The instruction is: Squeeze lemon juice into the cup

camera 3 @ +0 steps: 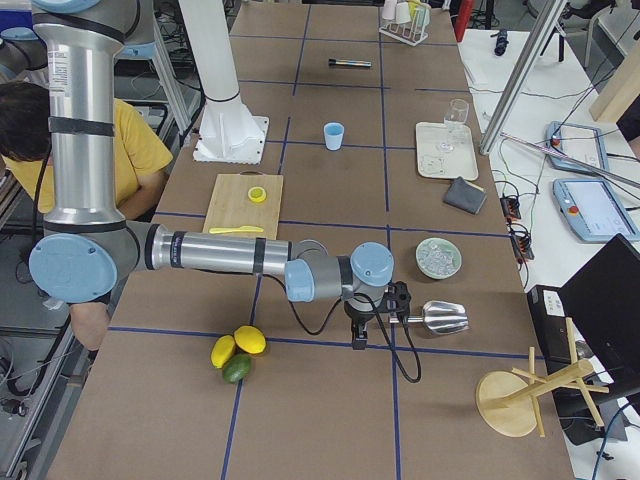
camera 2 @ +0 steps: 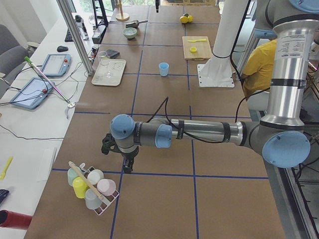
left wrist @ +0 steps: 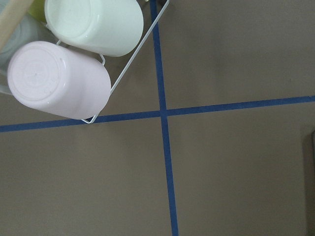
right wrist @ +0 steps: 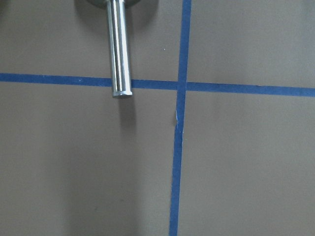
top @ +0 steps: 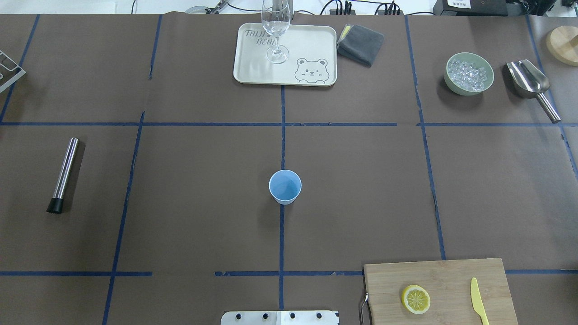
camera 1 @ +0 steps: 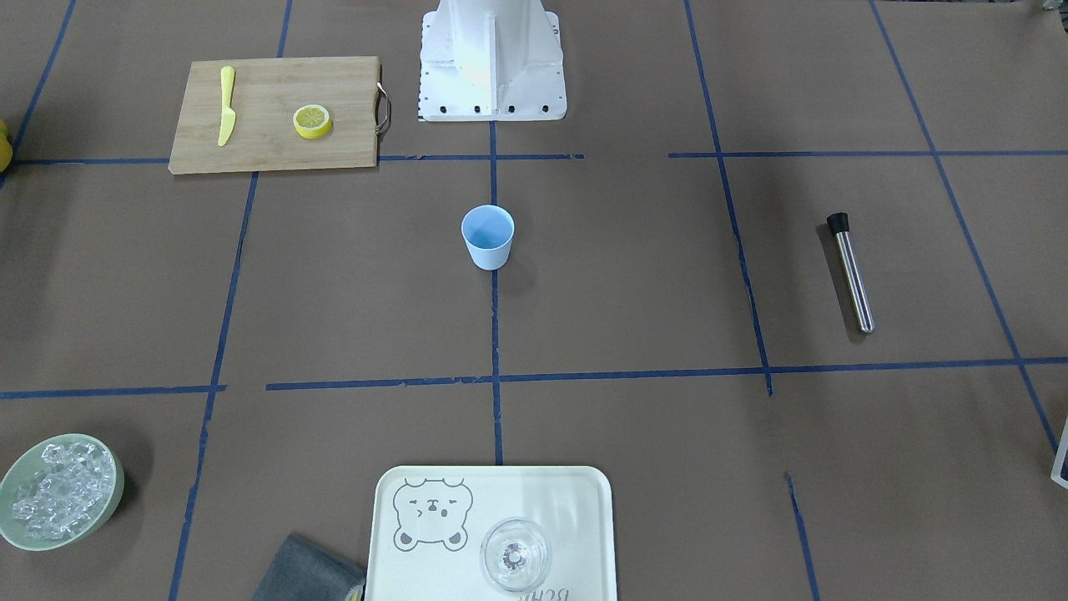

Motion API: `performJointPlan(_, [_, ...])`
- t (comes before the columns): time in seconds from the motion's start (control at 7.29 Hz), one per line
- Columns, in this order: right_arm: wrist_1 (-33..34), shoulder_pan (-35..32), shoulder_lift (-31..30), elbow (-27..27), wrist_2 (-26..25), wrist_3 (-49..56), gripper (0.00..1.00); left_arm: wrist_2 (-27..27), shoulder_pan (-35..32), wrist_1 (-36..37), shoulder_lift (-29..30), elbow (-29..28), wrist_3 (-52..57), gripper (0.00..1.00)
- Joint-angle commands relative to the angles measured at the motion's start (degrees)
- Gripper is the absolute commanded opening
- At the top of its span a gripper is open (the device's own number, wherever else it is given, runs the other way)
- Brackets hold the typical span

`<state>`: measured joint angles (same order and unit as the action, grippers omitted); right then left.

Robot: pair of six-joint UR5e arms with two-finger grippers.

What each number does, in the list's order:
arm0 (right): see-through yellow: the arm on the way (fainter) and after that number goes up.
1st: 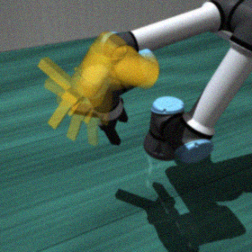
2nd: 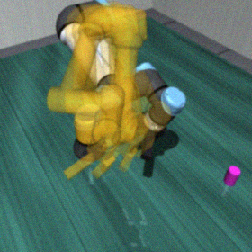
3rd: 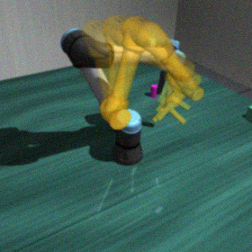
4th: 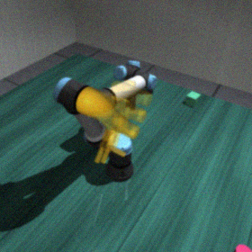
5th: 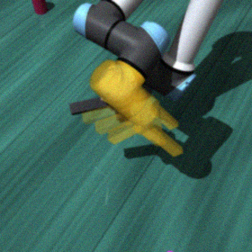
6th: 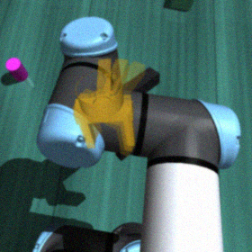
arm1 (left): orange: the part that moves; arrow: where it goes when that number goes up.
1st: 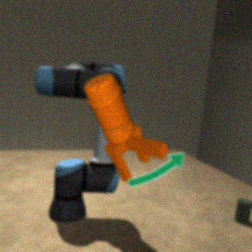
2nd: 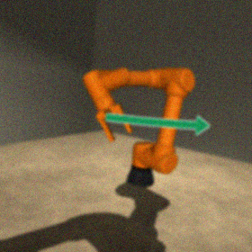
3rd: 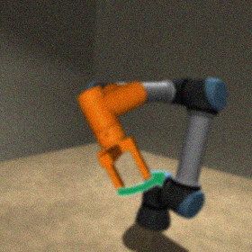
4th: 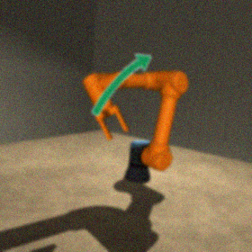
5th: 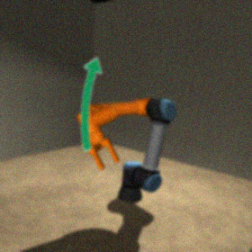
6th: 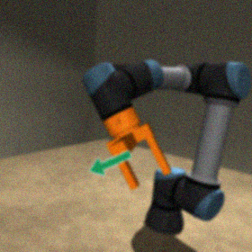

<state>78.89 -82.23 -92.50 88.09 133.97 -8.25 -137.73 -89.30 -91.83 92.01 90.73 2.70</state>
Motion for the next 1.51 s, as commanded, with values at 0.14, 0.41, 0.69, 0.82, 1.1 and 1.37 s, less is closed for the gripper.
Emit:
performJointPlan(0.14, [-0.06, 0.05, -0.05, 0.07, 0.06, -0.36, 1.0, 0.26, 0.0, -0.37, -0.08, 1.28, 0.38, 1.0])
performJointPlan(0.41, [-0.14, 0.13, 0.13, 0.15, 0.23, -0.19, 1.0, 0.44, -0.08, -0.54, -0.86, 1.37, 0.46, 1.0])
performJointPlan(0.69, [-0.23, 1.45, 0.83, 0.5, 0.67, 0.08, 1.0, 0.0, 0.0, -1.07, -1.13, 1.55, 0.46, 1.0])
performJointPlan(0.82, [-5.89, 2.06, 0.05, 1.55, 2.15, 0.17, 1.0, 0.0, 0.0, -3.33, -1.13, 1.12, 0.2, 1.0])
performJointPlan(1.1, [-20.81, 9.42, -3.62, 1.82, 4.87, -1.4, 1.0, -0.09, 0.0, -4.32, -1.13, 1.11, -0.06, 1.0])
performJointPlan(1.37, [-25.44, 16.45, -3.91, 7.41, 7.62, -18.11, 1.0, 0.26, 0.09, -4.41, -1.13, 1.02, 0.11, 1.0])
